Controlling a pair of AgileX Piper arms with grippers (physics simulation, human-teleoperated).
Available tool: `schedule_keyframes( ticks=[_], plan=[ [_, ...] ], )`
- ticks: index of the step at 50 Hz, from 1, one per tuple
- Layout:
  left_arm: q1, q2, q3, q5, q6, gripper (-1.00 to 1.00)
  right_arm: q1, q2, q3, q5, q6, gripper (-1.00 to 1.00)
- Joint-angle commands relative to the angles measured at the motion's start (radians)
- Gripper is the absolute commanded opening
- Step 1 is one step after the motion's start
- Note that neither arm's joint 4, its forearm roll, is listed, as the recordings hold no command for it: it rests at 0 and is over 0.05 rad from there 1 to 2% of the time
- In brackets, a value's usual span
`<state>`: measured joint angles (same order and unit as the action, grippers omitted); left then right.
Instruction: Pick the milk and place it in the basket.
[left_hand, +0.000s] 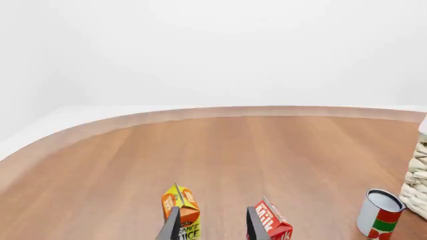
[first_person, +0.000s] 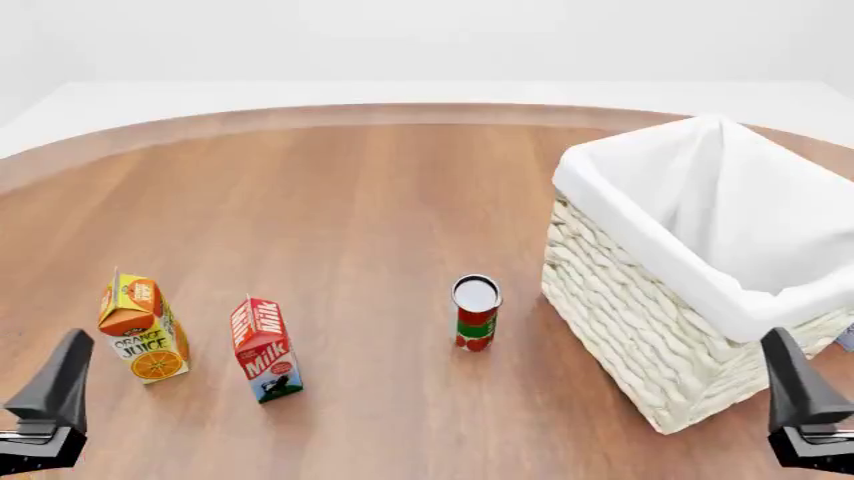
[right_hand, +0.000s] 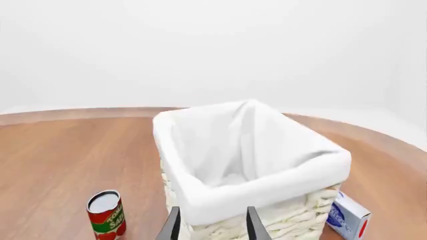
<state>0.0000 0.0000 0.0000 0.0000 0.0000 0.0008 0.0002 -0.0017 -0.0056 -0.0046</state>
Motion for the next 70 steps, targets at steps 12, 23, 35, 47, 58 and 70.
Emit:
schedule_keyframes(
  ticks=[12, 23, 35, 47, 58, 70],
  plan=[
    [0.000, 0.000, 0.000, 0.000, 0.000, 1.00, 0.041, 0.000, -0.109, 0.057, -0.078, 1.00],
    [0.000, 0.000, 0.000, 0.000, 0.000, 1.00, 0.063, 0.000, -0.290, 0.254, -0.045, 1.00],
    [0.000, 0.000, 0.000, 0.000, 0.000, 1.00, 0.196, 0.050, -0.480, 0.440, -0.041, 1.00],
    [0.000, 0.000, 0.000, 0.000, 0.000, 1.00, 0.343, 0.270, -0.680, 0.493, -0.028, 1.00],
    [0.000, 0.000, 0.000, 0.000, 0.000, 1.00, 0.402, 0.435, -0.758, 0.543, 0.087, 1.00],
    [0.000, 0.000, 0.000, 0.000, 0.000, 1.00, 0.505, 0.610, -0.830, 0.543, 0.211, 1.00]
  ],
)
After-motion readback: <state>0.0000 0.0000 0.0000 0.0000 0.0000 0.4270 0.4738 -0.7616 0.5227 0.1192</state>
